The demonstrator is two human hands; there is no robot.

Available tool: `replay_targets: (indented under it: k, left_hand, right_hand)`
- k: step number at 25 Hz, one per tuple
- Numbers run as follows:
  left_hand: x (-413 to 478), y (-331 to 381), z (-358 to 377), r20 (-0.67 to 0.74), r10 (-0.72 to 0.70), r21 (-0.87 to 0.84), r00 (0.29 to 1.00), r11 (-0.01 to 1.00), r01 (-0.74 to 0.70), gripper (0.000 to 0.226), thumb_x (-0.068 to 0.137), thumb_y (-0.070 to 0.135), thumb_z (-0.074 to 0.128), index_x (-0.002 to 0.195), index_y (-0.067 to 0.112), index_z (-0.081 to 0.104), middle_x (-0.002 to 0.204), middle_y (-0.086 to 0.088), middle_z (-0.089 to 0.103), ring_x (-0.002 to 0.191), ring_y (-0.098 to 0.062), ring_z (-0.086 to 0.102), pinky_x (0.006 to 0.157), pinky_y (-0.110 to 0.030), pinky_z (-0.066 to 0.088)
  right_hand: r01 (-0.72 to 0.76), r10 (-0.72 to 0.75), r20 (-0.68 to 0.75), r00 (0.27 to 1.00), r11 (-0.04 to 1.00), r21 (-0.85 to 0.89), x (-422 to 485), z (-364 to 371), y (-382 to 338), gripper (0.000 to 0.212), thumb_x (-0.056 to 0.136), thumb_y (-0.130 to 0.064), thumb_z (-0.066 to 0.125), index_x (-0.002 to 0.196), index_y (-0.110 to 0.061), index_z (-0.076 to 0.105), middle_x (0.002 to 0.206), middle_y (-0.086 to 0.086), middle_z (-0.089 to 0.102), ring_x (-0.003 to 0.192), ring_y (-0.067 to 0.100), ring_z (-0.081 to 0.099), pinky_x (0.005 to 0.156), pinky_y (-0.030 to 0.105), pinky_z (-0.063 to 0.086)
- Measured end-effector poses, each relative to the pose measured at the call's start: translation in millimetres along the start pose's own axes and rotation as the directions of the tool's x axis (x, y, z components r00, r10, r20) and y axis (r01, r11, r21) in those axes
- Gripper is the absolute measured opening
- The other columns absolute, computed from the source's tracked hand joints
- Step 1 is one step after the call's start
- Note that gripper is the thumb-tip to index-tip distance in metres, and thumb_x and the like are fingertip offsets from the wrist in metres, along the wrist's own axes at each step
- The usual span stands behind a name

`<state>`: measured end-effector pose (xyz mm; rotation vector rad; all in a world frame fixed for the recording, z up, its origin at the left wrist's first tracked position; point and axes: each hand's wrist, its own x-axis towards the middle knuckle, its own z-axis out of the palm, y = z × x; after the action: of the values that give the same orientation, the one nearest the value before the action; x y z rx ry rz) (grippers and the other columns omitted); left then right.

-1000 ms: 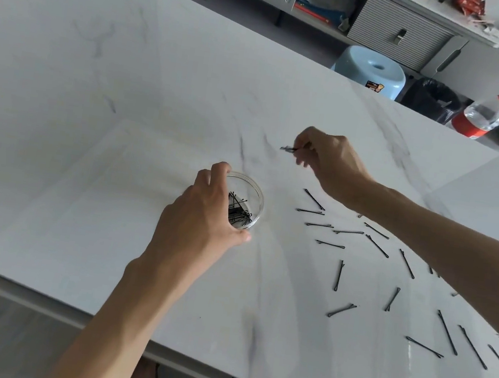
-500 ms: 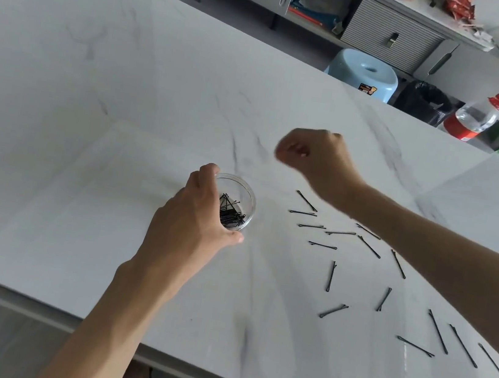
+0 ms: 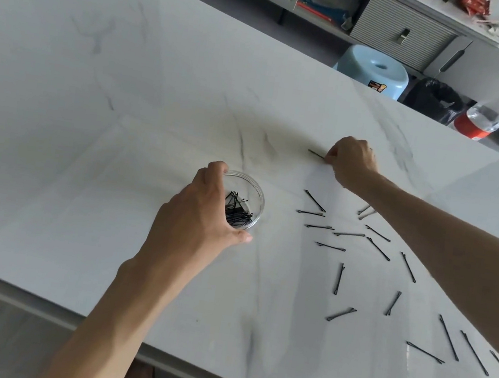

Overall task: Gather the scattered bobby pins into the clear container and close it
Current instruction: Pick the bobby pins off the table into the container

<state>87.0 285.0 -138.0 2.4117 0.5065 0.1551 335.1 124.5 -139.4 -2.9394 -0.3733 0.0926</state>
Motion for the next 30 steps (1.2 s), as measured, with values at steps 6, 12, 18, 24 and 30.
replay_targets:
  k: [6, 12, 18, 24, 30]
  left_hand:
    - [-0.9, 0.8, -0.1, 0.008, -0.001, 0.003, 1.000, 1.000, 0.001, 0.089, 0.060, 0.047, 0.079, 0.128, 0.023, 0.028, 0.132, 0.007, 0.046, 0.110, -0.018, 0.053, 0.072, -0.028, 0.035]
    - [-0.1, 2.0, 0.8, 0.014, -0.012, 0.012, 1.000, 1.000, 0.012, 0.090, 0.059, 0.047, 0.079, 0.129, 0.022, 0.029, 0.131, 0.004, 0.047, 0.108, -0.021, 0.053, 0.074, -0.029, 0.036]
    - [0.6, 4.3, 4.0, 0.021, -0.003, 0.014, 1.000, 1.000, 0.002, 0.091, 0.059, 0.047, 0.079, 0.130, 0.021, 0.029, 0.131, 0.003, 0.047, 0.108, -0.021, 0.053, 0.073, -0.029, 0.036]
    - [-0.8, 10.5, 10.0, 0.036, 0.037, 0.009, 0.999, 0.999, -0.038, 0.090, 0.060, 0.046, 0.080, 0.129, 0.021, 0.029, 0.132, 0.003, 0.046, 0.109, -0.022, 0.053, 0.075, -0.029, 0.037]
    - [-0.9, 16.2, 12.0, 0.049, 0.043, 0.020, 0.998, 0.999, -0.044, 0.089, 0.060, 0.046, 0.080, 0.129, 0.021, 0.029, 0.132, 0.003, 0.046, 0.109, -0.022, 0.053, 0.076, -0.030, 0.038]
  right_hand:
    - [0.173, -0.161, 0.113, 0.980, 0.979, -0.104, -64.3, -9.6, 12.1, 0.022, 0.086, -0.003, 0.051, 0.086, -0.017, 0.067, 0.095, 0.006, 0.068, 0.083, 0.030, 0.061, 0.064, 0.031, 0.044]
    - [0.089, -0.110, 0.175, 0.978, 0.988, 0.124, -84.7, -11.4, 5.6, 0.018, 0.082, -0.030, 0.069, 0.094, -0.017, 0.068, 0.094, 0.002, 0.067, 0.087, 0.024, 0.060, 0.077, 0.036, 0.051]
    - [0.145, -0.185, 0.225, 0.957, 0.972, 0.182, -88.7, -7.8, 14.8, 0.032, 0.073, -0.028, 0.081, 0.099, -0.017, 0.067, 0.089, -0.006, 0.062, 0.085, 0.015, 0.058, 0.069, 0.028, 0.046]
    - [0.434, -0.430, 0.060, 0.901, 0.886, -0.162, -90.5, 12.8, 13.3, 0.013, 0.092, -0.007, 0.055, 0.100, -0.012, 0.064, 0.096, 0.007, 0.062, 0.090, 0.028, 0.058, 0.067, 0.036, 0.045]
    - [0.580, -0.573, 0.088, 0.815, 0.803, -0.135, -99.0, -1.4, 11.8, 0.024, 0.085, 0.008, 0.040, 0.099, -0.008, 0.050, 0.091, 0.006, 0.056, 0.077, 0.027, 0.052, 0.062, 0.039, 0.044]
